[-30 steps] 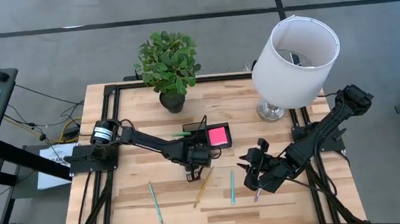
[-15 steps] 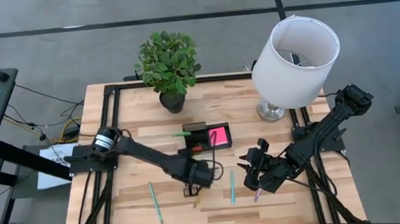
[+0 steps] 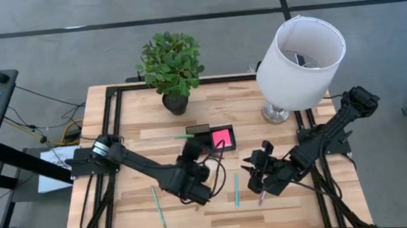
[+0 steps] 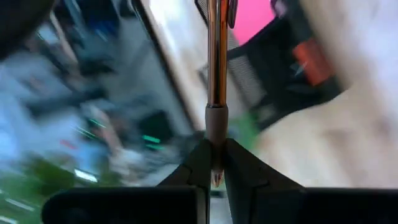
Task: Pick and place office supplies into organizer
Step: Put the brown pen into the black desk organizer
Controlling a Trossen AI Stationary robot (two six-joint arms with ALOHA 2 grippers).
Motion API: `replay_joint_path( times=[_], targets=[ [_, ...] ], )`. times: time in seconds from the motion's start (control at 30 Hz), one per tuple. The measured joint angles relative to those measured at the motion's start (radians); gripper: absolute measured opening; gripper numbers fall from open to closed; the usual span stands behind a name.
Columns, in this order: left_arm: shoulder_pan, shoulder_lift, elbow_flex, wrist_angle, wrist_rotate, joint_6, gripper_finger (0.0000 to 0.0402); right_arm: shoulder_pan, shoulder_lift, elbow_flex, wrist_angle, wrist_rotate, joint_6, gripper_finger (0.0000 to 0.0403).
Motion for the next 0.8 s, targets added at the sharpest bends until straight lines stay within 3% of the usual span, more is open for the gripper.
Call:
replay_joint_path(
  times=[0.1,0.27,0.4,0.53,0.8],
  targets=[
    [0.007,0.0,0.0,0.034,-0.134,0.253,0.0011,-0.01,0.0,0.0,0.001,-0.001,0.0,0.0113],
    [0.042,0.0,0.0,0.052,-0.327,0.463,0.0012,-0.034,0.0,0.0,0.02,-0.001,0.0,0.0113],
    [0.062,-0.001,-0.022,0.055,-0.362,0.595,0.0012,-0.056,0.0,0.0,0.049,-0.001,0.0,0.0113],
    [0.091,0.0,-0.068,0.036,-0.461,0.622,0.0013,-0.078,0.0,0.0,0.065,-0.002,0.0,0.0113],
    [0.19,-0.001,-0.2,0.003,-0.467,0.706,0.0013,-0.127,0.0,0.0,0.103,-0.003,0.0,0.0113]
  ],
)
